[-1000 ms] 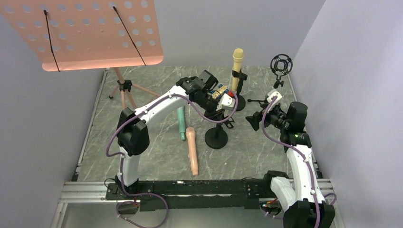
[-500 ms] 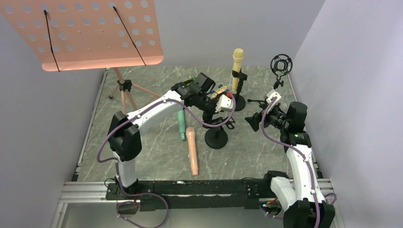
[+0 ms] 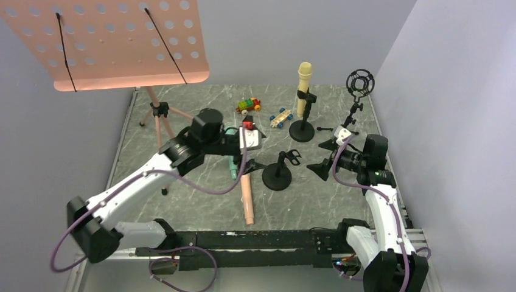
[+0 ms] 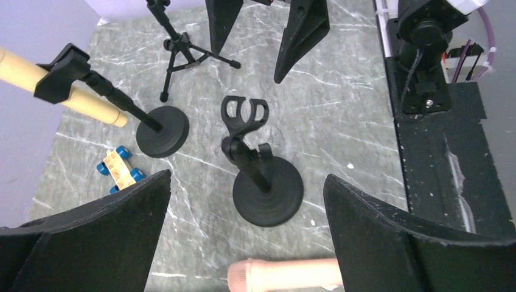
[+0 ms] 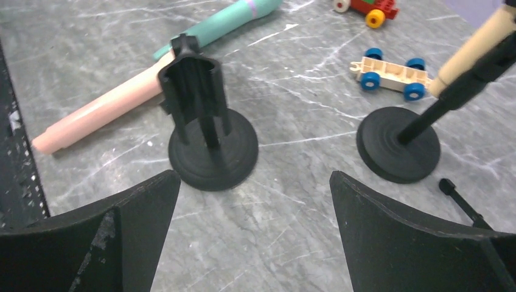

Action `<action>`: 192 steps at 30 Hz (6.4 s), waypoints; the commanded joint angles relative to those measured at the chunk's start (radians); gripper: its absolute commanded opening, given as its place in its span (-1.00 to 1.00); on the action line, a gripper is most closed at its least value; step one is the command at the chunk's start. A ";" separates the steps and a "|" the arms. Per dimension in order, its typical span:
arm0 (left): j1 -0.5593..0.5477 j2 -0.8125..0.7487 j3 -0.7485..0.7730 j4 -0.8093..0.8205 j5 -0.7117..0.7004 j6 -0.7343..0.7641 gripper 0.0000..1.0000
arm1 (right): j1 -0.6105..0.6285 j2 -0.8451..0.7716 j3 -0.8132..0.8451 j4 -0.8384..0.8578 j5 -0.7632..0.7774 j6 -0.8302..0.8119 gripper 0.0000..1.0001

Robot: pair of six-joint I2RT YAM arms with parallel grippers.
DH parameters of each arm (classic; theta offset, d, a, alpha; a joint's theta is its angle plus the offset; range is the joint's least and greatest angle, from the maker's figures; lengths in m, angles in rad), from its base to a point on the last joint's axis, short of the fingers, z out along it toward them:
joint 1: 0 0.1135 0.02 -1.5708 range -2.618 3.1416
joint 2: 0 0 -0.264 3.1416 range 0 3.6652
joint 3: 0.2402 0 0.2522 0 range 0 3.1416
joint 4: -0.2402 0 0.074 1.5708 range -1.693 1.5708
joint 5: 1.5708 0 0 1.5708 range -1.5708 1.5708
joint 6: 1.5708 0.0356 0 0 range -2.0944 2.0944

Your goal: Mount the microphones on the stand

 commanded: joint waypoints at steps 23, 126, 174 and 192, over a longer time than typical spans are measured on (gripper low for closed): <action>0.057 -0.505 -0.378 -0.069 -0.345 -0.138 0.99 | 0.075 0.200 0.290 -0.478 -0.264 -0.475 -1.00; 0.058 -0.462 -0.542 0.179 -0.335 -0.815 0.99 | 0.238 0.345 0.228 -0.219 -0.163 -0.388 0.02; -0.204 0.320 -0.120 -0.275 -1.015 -1.458 -0.54 | 0.237 0.342 0.217 -0.248 -0.173 -0.417 0.01; -0.224 -0.294 -0.473 0.483 -0.840 -0.739 -0.75 | 0.238 0.347 0.216 -0.261 -0.178 -0.431 0.01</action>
